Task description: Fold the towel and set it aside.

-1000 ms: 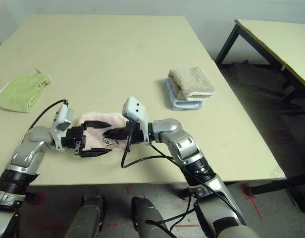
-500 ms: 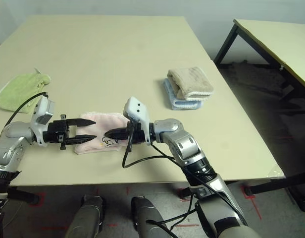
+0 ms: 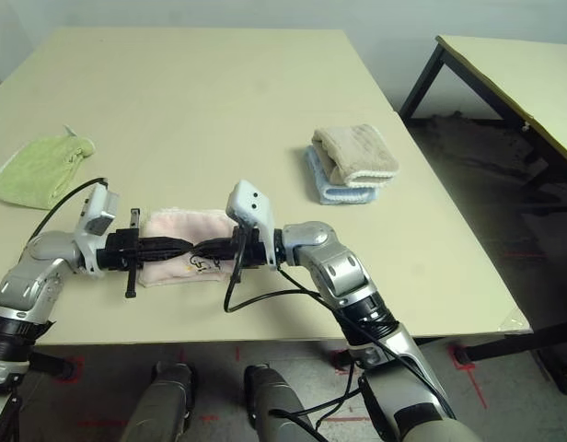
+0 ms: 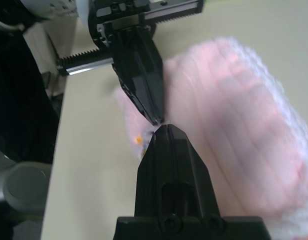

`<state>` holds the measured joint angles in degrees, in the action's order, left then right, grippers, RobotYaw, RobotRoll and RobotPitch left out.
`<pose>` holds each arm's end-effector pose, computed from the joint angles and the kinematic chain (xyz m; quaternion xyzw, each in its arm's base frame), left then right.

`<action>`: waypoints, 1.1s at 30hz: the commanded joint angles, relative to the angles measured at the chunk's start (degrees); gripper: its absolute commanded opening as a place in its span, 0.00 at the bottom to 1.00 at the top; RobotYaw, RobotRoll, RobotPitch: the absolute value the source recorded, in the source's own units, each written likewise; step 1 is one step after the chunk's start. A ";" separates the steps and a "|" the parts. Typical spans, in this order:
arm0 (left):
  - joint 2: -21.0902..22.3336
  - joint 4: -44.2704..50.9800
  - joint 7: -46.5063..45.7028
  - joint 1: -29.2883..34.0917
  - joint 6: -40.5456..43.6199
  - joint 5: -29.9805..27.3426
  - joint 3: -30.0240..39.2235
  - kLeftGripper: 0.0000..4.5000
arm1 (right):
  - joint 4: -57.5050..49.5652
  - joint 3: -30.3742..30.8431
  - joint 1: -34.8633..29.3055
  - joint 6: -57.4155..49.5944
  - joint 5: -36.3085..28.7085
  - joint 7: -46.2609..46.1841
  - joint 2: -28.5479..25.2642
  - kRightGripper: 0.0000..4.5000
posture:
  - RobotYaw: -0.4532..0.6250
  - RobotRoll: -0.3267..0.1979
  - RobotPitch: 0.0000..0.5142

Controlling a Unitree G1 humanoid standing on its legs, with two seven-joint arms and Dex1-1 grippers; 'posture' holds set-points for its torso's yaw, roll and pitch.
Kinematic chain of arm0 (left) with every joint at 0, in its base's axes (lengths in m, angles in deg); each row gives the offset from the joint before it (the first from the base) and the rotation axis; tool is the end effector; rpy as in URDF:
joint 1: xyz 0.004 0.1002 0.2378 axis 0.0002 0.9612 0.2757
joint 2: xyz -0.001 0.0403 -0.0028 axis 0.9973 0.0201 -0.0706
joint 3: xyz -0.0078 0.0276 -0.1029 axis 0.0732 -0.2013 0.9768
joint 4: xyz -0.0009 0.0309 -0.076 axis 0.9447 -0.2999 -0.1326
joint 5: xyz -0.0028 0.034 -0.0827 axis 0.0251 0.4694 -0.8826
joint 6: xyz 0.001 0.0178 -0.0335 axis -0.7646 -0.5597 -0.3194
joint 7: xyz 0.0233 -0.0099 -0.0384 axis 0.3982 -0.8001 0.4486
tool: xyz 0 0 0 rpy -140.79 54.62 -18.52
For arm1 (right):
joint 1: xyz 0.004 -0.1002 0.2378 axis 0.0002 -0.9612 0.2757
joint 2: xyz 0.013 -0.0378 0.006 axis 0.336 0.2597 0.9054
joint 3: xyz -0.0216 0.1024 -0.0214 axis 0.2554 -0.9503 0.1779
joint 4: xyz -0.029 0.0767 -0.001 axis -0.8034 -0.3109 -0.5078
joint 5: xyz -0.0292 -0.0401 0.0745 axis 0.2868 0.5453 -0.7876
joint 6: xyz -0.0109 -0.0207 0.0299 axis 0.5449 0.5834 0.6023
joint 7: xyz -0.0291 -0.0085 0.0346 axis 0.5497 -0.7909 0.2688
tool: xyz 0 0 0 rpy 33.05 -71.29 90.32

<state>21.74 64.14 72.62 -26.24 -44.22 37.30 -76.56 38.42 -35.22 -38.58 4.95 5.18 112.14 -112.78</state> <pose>0.2618 0.2321 0.1220 0.1196 0.0247 -0.6383 0.7601 0.2777 -0.1407 0.1299 -0.1087 0.0843 0.6594 0.7391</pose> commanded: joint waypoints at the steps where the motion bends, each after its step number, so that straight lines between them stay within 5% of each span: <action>1: 2.38 -2.84 1.84 1.61 -2.47 2.19 -0.35 0.01 | 2.66 0.43 -2.29 1.78 1.91 0.54 -1.47 0.00 | 0.45 0.62 0.32; 10: 7.34 -5.11 3.07 5.01 -3.86 1.50 2.85 0.01 | 3.94 -1.81 -3.79 2.22 1.37 1.51 -3.49 0.00 | 0.46 0.62 0.32; 20: 10.71 -1.32 2.79 6.36 0.46 -2.45 7.57 0.01 | -3.11 -9.75 -1.98 -7.11 -8.49 3.80 -6.56 0.00 | 0.47 0.62 0.32; 26: 6.98 5.95 -1.19 1.63 7.31 -5.70 6.67 0.01 | -6.41 -8.14 1.28 -10.01 -9.29 0.08 -2.26 0.00 | 0.47 0.62 0.31; 33: 1.21 4.45 -3.50 0.10 6.54 -2.18 1.76 0.01 | 2.83 -4.05 3.36 -4.33 -3.16 -3.74 4.72 0.00 | 0.47 0.62 0.31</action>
<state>23.25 69.61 69.41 -26.76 -36.91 33.66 -73.27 39.31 -40.33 -35.77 -0.88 0.57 109.30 -108.71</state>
